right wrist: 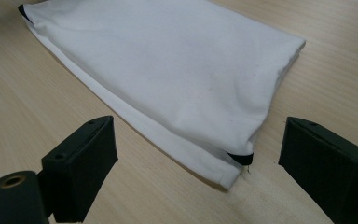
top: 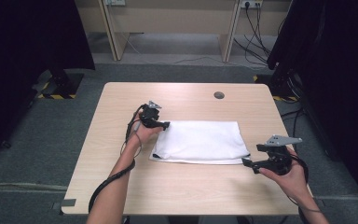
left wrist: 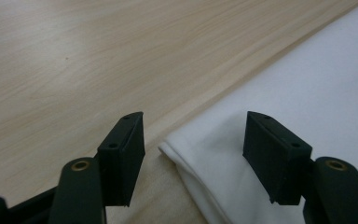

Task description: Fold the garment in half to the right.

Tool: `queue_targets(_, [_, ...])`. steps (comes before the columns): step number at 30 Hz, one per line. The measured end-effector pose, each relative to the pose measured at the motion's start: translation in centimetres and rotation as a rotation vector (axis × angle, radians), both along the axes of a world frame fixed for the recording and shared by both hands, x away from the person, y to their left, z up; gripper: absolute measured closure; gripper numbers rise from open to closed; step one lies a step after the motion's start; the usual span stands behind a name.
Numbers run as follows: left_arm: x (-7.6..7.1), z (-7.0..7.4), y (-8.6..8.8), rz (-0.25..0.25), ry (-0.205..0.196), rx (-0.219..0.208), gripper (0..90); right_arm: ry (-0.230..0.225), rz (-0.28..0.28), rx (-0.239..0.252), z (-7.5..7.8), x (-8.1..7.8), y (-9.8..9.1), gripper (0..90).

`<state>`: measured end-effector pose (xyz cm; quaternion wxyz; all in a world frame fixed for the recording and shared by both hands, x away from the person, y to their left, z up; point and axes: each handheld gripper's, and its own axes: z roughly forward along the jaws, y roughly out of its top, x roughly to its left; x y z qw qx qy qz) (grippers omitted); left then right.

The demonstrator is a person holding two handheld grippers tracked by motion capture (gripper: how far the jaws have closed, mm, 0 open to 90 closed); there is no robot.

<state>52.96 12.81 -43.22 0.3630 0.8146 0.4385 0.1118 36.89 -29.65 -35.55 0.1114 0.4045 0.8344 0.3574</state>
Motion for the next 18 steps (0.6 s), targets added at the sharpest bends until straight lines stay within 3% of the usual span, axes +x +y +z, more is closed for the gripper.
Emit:
queue_targets(3, [0.0,-0.4,-0.5,-0.025,0.011,0.039,45.0,0.001,0.004,-0.002,0.0,0.0,0.0,11.2])
queue_targets(7, [-0.3,-0.6,-0.4,-0.034,0.0,0.013,53.9,0.002,0.019,-0.006,-0.1,0.1,0.2,11.2])
queue_targets(10, [-0.6,-0.7,-0.5,-0.053,-0.003,-0.011,68.3,0.005,0.038,-0.011,-0.3,0.2,1.1,11.6])
queue_targets(13, [-0.7,-0.6,-0.7,-0.064,-0.004,-0.016,78.8,0.005,0.07,-0.017,-0.4,0.4,2.7,12.6])
queue_targets(15, [-0.8,-0.5,-0.8,-0.063,-0.004,-0.001,80.3,-0.001,0.108,-0.025,-0.5,0.6,4.5,14.1])
queue_targets(18, [-1.0,0.0,-0.8,-0.073,-0.005,-0.017,81.1,-0.009,0.157,-0.031,-0.5,1.1,7.1,17.3])
